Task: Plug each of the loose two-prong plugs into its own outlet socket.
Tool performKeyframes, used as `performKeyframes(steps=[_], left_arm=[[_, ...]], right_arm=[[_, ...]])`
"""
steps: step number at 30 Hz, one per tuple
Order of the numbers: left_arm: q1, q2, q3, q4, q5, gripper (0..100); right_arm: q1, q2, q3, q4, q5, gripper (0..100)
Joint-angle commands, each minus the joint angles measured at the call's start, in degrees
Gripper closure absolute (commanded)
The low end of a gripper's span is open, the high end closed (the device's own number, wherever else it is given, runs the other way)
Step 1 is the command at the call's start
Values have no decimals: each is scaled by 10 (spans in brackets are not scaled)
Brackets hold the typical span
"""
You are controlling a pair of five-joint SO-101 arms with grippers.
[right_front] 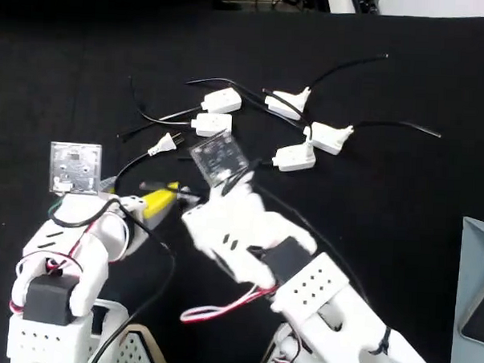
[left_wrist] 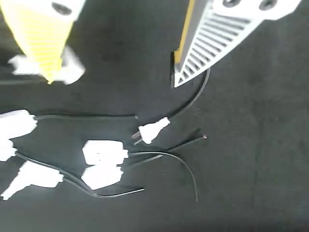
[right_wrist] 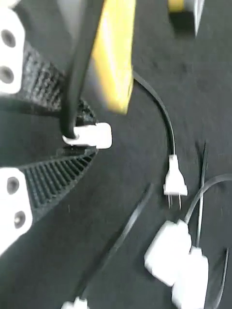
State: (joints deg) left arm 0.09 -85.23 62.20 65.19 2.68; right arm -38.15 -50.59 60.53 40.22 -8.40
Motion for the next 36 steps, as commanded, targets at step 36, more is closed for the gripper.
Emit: performKeyframes(steps=[36], left_arm=[[84, 1013, -699, -170, -386, 647]], right_arm=[[293, -15, 36, -244, -170, 987]])
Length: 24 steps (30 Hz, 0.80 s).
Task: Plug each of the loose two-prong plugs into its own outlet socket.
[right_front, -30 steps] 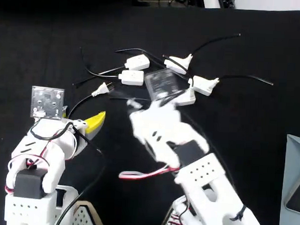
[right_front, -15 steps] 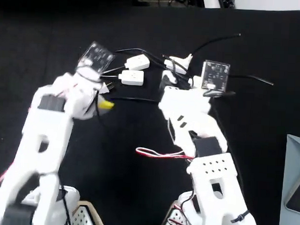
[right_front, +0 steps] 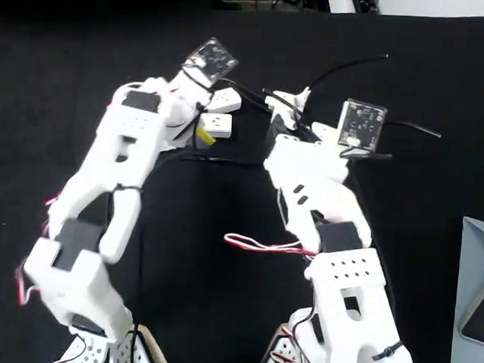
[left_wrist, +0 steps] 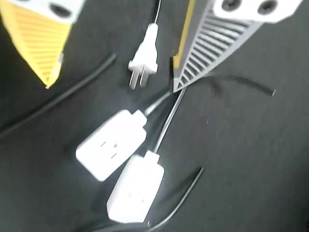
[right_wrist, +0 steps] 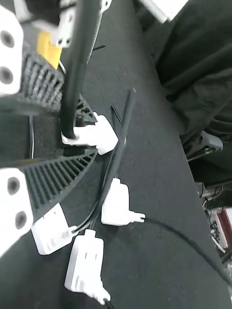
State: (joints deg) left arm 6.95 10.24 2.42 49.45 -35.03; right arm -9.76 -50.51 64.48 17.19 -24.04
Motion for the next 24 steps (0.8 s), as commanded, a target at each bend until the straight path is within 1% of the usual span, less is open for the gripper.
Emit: performKeyframes(steps=[1, 12, 18, 20, 24], left_arm=[[16, 78, -120, -12, -17, 647], [22, 247, -267, -11, -23, 647], [22, 279, -276, -11, -21, 651], [22, 280, -275, -11, -21, 692], [22, 275, -259, -11, -21, 806]], right_arm=[[9, -16, -3, -13, -13, 987], [8, -14, -5, -13, -12, 987], [7, -13, -5, -13, -12, 987], [7, -13, -5, -13, -12, 987], [6, -13, -5, -13, -11, 987]])
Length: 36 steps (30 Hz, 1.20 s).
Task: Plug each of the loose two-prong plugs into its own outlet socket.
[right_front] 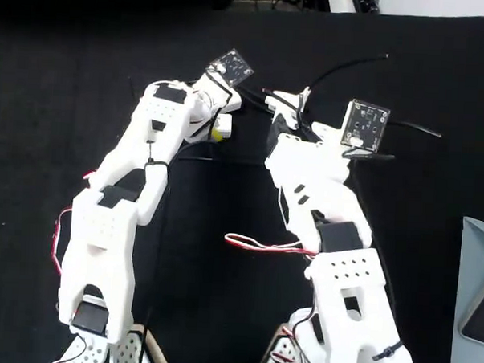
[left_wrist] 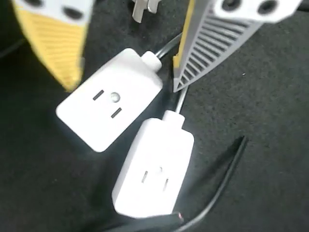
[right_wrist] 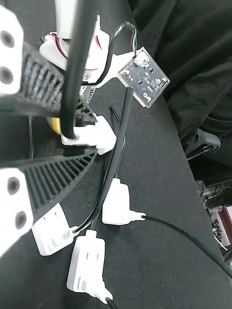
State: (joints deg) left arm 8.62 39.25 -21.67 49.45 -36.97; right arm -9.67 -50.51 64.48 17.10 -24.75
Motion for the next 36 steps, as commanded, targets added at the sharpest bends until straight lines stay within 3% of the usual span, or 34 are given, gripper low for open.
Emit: performKeyframes(steps=[1, 5, 8, 13, 17, 22, 24, 29, 36], left_arm=[[6, -16, -19, -9, -2, 834], [3, -17, -22, 1, -2, 931], [6, -17, -29, 51, -2, 966], [7, -57, -28, 136, -2, 971], [5, -109, 5, 160, -2, 971], [0, -143, 55, 127, -2, 938], [-7, -141, 68, 104, 0, 863], [-48, -127, 93, 1, 84, 698], [-88, -98, 89, -80, 86, 690]], right_arm=[[5, -13, -5, -12, -4, 987], [5, -13, -5, -12, -4, 987], [5, -13, -4, -12, -4, 987], [5, -13, -4, -11, -4, 987], [5, -13, -4, -11, -4, 987], [5, -13, -3, -11, -4, 987], [5, -13, -3, -11, -4, 987], [4, -13, -2, -11, -4, 987], [4, -13, -2, -11, -4, 987]])
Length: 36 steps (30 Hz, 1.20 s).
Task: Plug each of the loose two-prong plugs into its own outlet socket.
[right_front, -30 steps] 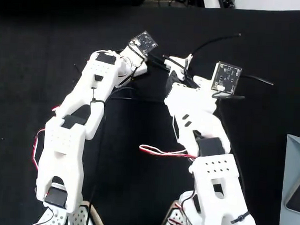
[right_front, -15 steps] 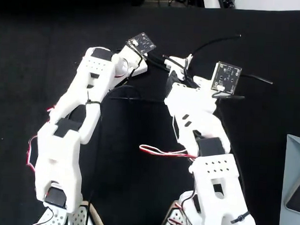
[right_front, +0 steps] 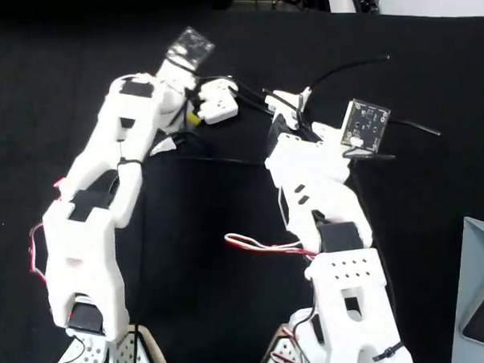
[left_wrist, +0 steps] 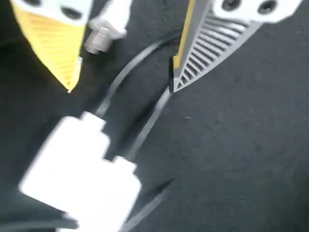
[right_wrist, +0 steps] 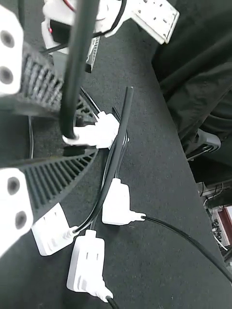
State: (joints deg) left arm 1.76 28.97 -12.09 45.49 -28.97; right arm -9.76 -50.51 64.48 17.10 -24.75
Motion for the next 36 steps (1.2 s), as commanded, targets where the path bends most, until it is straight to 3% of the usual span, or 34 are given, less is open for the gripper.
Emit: performKeyframes(steps=[1, 6, 11, 16, 23, 36], left_arm=[[-20, 13, -7, -45, 0, 689], [-19, 75, -27, -45, -50, 691], [-23, 139, -87, -33, -51, 699], [-22, 191, -161, 18, -54, 838], [-16, 211, -247, 157, -84, 971], [-4, 211, -382, 417, -113, 972]], right_arm=[[5, -13, -2, -11, -4, 987], [5, -13, -2, -11, -4, 987], [5, -13, -2, -11, -4, 987], [5, -13, -2, -11, -4, 986], [5, -13, -3, -11, -4, 986], [5, -13, -3, -11, -4, 986]])
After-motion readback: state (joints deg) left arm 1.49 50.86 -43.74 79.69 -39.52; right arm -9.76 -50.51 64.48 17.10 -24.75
